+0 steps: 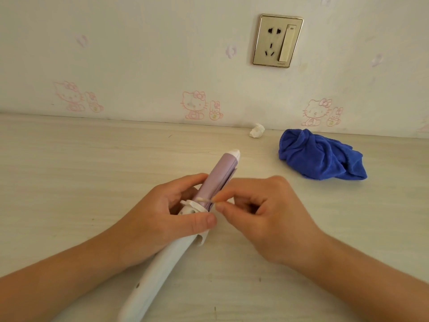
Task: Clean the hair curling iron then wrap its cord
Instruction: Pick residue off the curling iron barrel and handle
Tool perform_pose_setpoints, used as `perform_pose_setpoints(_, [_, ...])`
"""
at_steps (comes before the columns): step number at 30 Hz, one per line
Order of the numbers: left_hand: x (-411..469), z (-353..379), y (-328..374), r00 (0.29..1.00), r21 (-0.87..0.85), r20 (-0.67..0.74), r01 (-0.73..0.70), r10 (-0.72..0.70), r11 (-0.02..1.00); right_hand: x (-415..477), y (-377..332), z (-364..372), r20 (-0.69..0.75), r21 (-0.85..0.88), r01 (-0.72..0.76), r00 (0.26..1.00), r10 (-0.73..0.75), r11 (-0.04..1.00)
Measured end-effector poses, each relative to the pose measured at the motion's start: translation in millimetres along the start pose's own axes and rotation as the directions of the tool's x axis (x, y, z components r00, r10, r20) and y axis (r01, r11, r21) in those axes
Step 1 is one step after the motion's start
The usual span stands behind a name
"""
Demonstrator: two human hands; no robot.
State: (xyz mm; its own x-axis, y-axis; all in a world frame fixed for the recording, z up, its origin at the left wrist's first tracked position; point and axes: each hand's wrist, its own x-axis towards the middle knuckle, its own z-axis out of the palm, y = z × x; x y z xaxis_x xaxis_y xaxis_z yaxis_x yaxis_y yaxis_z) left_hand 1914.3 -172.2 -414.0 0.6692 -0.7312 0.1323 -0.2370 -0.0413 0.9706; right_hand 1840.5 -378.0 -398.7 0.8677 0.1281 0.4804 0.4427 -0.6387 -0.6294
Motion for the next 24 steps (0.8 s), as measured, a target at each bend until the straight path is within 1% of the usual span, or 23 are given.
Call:
perform_pose_setpoints(1, [1,0,0,1.000,-0.001,-0.005,0.001,-0.001,1.000,0,-1,0,0.015,-0.004,0.011,1.000,-0.011,1.000])
perform_pose_setpoints(2, [1,0,-1,1.000,-0.011,-0.006,0.012,-0.012,1.000,3,2,-3,-0.006,0.000,-0.005,1.000,0.005,1.000])
perform_pose_setpoints(5, [1,1,1,0.998,-0.066,0.029,0.059,-0.057,0.996,16,18,-20,-0.161,0.026,-0.129,0.978,0.131,0.991])
perform_pose_setpoints(7, [0,1,1,0.997,-0.070,0.043,0.066,-0.063,0.995,18,22,-23,-0.186,0.036,-0.166,0.968,0.170,0.985])
perform_pose_setpoints(8, [0,1,2,0.997,-0.080,0.043,0.071,-0.067,0.994,15,19,-19,-0.166,0.034,-0.143,0.975,0.147,0.989])
perform_pose_setpoints(11, [2,-1,2,0.997,-0.125,0.022,0.080,-0.078,0.989,1,-2,1,-0.021,-0.002,-0.008,1.000,0.008,1.000])
perform_pose_setpoints(12, [2,-1,3,0.997,-0.128,0.018,0.081,-0.080,0.988,0,-4,3,0.013,-0.013,0.010,1.000,-0.010,1.000])
perform_pose_setpoints(13, [3,-1,3,0.997,-0.124,0.018,0.081,-0.080,0.989,3,-2,1,0.009,-0.016,0.003,1.000,-0.003,1.000])
perform_pose_setpoints(14, [3,-1,3,0.997,-0.114,0.025,0.081,-0.078,0.990,7,4,-4,-0.031,-0.011,-0.028,0.999,0.028,1.000])
perform_pose_setpoints(16, [2,-3,3,0.996,-0.095,0.052,0.082,-0.077,0.992,16,18,-18,-0.149,-0.005,-0.128,0.981,0.126,0.992])
perform_pose_setpoints(17, [1,-4,3,0.995,-0.097,0.066,0.086,-0.080,0.992,18,23,-24,-0.178,0.001,-0.167,0.970,0.165,0.986])
perform_pose_setpoints(18, [0,-4,3,0.993,-0.111,0.081,0.090,-0.082,0.990,18,24,-25,-0.182,0.008,-0.174,0.968,0.173,0.985])
perform_pose_setpoints(19, [0,-4,3,0.992,-0.130,0.095,0.092,-0.080,0.987,15,21,-22,-0.158,0.012,-0.147,0.976,0.147,0.989])
perform_pose_setpoints(22, [-2,-5,4,0.992,-0.195,0.110,0.077,-0.056,0.978,3,0,-1,-0.024,-0.005,-0.001,1.000,0.001,1.000])
perform_pose_setpoints(23, [-2,-6,4,0.993,-0.202,0.106,0.075,-0.054,0.977,3,-2,1,-0.009,-0.013,0.010,1.000,-0.010,1.000])
perform_pose_setpoints(24, [-1,-6,4,0.993,-0.197,0.103,0.076,-0.056,0.977,6,1,-1,-0.026,-0.016,-0.003,1.000,0.003,1.000])
